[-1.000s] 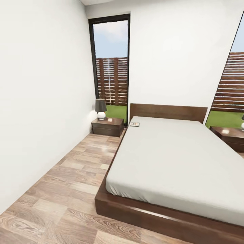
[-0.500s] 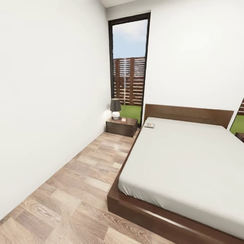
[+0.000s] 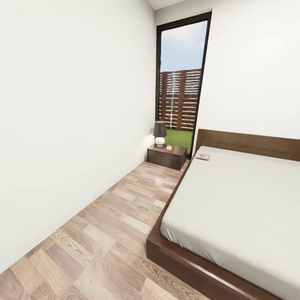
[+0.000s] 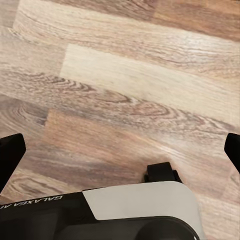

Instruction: In the bedroom, move the book from the bed onto either nightstand, and place the two sandals side by side next to the bed.

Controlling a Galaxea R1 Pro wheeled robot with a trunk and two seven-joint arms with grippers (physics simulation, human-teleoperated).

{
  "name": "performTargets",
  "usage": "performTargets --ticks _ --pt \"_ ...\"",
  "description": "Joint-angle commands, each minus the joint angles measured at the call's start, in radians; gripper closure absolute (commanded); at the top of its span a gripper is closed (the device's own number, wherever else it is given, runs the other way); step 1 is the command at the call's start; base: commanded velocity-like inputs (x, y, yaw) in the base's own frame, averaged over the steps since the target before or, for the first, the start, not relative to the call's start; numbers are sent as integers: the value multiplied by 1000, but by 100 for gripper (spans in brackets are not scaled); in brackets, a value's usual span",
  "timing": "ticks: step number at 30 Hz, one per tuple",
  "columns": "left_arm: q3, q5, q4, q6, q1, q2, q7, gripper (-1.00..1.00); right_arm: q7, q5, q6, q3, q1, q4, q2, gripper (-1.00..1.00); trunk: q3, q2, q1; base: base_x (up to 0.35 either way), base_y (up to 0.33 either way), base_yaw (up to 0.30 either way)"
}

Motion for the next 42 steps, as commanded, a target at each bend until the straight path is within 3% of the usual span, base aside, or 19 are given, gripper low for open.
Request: performTargets --ticks 1,42 --pt "0 1 0 -2 -1 0 0 -100 8 -10 -2 -4 0 1 0 -100 -1 0 0 0 0 293" --pt "0 1 0 -2 -1 0 0 -100 8 -10 -4 -4 0 -1 0 -100 -1 0 0 0 0 291"
